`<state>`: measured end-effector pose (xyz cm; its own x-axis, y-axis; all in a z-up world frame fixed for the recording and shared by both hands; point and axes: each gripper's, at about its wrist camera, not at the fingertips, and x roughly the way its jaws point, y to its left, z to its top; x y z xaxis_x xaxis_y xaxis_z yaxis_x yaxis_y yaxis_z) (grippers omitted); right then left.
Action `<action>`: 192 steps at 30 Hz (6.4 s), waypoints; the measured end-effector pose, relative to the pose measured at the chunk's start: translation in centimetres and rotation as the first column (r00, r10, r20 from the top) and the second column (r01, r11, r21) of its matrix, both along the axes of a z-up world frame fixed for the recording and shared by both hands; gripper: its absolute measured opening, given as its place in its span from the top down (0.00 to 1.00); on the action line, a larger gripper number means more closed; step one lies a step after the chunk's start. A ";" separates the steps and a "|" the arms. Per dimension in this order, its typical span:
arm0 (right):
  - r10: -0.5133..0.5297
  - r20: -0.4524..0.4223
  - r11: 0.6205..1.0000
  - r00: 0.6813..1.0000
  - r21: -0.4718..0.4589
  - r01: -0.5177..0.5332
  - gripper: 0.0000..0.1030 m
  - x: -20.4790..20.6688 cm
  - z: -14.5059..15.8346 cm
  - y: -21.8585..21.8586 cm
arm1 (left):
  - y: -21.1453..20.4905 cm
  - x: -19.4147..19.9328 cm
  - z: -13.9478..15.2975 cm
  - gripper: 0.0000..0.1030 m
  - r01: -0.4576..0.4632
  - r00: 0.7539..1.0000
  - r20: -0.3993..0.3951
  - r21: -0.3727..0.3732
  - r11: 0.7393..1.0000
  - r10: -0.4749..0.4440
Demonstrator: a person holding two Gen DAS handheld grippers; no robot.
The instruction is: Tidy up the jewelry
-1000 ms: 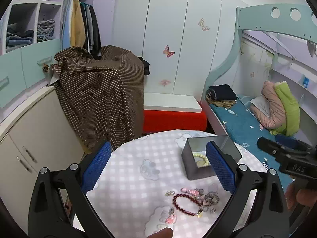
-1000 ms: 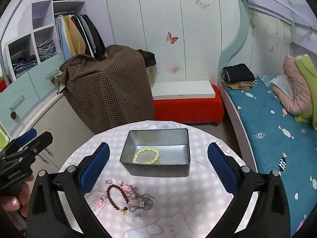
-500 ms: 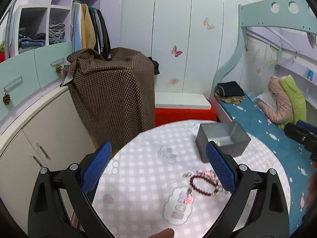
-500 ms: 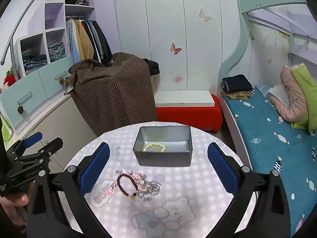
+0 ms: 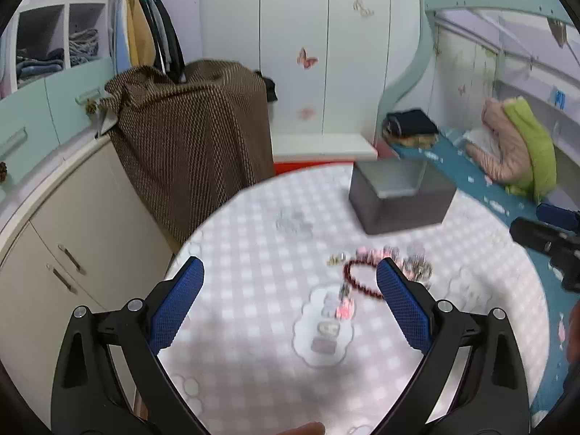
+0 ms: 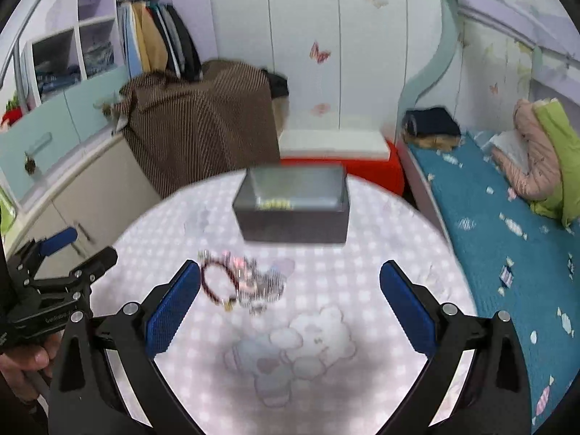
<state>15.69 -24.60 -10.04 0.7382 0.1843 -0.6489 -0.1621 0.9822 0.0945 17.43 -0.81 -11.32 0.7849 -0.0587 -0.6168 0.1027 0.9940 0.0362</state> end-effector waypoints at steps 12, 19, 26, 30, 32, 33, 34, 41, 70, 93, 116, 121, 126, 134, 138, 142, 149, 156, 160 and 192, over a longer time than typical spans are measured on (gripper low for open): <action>0.035 -0.149 0.999 0.988 -0.011 -0.037 0.09 1.6 -5.7 1.2 | -2.3 3.8 -6.7 0.07 0.050 0.988 -0.147 0.038 0.998 -0.043; 0.051 -0.190 0.998 0.980 -0.030 -0.058 0.22 2.6 -7.7 1.8 | -2.7 6.0 -9.0 0.23 0.066 0.974 -0.218 0.038 0.997 -0.056; 0.082 -0.216 0.996 0.973 -0.027 -0.090 0.43 3.8 -9.2 2.4 | -2.9 6.7 -9.4 0.49 0.114 0.964 -0.239 -0.005 0.993 -0.112; 0.114 -0.212 0.992 0.971 -0.032 -0.123 0.54 4.1 -9.5 3.2 | -3.1 6.5 -9.2 0.81 0.139 0.959 -0.245 -0.023 0.990 -0.140; 0.125 -0.197 0.989 0.972 -0.054 -0.138 0.59 4.1 -9.6 3.6 | -2.9 6.5 -9.1 0.88 0.143 0.955 -0.255 -0.058 0.988 -0.154; 0.131 -0.188 0.987 0.973 -0.064 -0.145 0.66 4.1 -9.6 3.7 | -2.8 6.5 -9.0 0.88 0.142 0.954 -0.257 -0.069 0.988 -0.155; 0.132 -0.181 0.987 0.974 -0.071 -0.147 0.70 4.0 -9.7 3.8 | -2.7 6.4 -9.0 0.88 0.139 0.954 -0.258 -0.078 0.987 -0.155; 0.142 -0.167 0.984 0.976 -0.085 -0.158 0.85 3.6 -9.8 3.6 | -2.0 5.5 -8.5 0.88 0.124 0.956 -0.253 -0.110 0.986 -0.148; 0.155 0.073 0.988 0.985 -0.035 -0.153 0.85 6.1 3.0 1.0 | -3.4 6.4 5.6 0.88 0.221 0.975 0.033 -0.169 0.960 -0.219; 0.103 -0.060 0.995 0.993 0.026 -0.101 0.85 16.1 2.4 -1.7 | -10.2 19.6 4.9 0.88 0.267 0.943 -0.122 -0.276 0.923 -0.309; 0.041 -0.068 0.995 0.997 0.091 -0.035 0.09 16.8 1.8 -3.1 | -6.3 18.1 5.9 0.08 0.119 0.989 -0.060 -0.214 0.970 -0.135; 0.008 -0.047 0.996 0.999 0.085 -0.004 0.08 15.9 2.4 -3.4 | -5.4 16.2 6.8 0.07 0.103 0.994 -0.013 -0.195 0.976 -0.107; -0.015 -0.019 0.998 1.000 0.066 0.017 0.08 14.3 3.0 -3.3 | -4.2 14.1 7.6 0.06 0.084 0.996 0.030 -0.189 0.978 -0.080; -0.005 0.036 0.998 0.999 0.066 0.003 0.08 10.3 4.0 -3.0 | -1.9 9.9 7.8 0.05 0.037 0.997 0.071 -0.171 0.985 -0.025; 0.001 0.062 0.997 0.998 0.071 -0.005 0.08 8.3 4.7 -3.0 | -0.9 8.0 7.2 0.05 0.007 0.998 0.069 -0.173 0.985 0.005; 0.002 0.081 0.997 0.997 0.076 -0.008 0.08 6.7 5.2 -2.9 | -0.4 6.2 6.3 0.05 -0.024 0.997 0.072 -0.148 0.989 0.035; -0.009 0.109 0.998 0.994 0.064 0.002 0.08 3.7 5.0 -2.2 | -0.2 3.5 5.3 0.05 -0.050 0.996 0.069 -0.123 0.991 0.059; -0.009 0.101 1.000 0.995 0.019 0.007 0.08 1.9 3.5 -0.8 | -0.6 2.3 3.9 0.05 -0.053 0.997 0.044 -0.077 0.996 0.056; -0.013 0.067 1.000 0.998 0.010 0.012 0.08 1.7 1.9 -0.8 | -0.8 2.7 1.5 0.05 -0.053 0.998 -0.023 -0.079 0.995 0.052; 0.081 -0.176 0.997 0.981 0.005 -0.082 0.16 5.2 -7.0 -0.2 | -4.2 6.4 -7.7 0.93 0.094 0.960 -0.256 -0.092 0.991 -0.114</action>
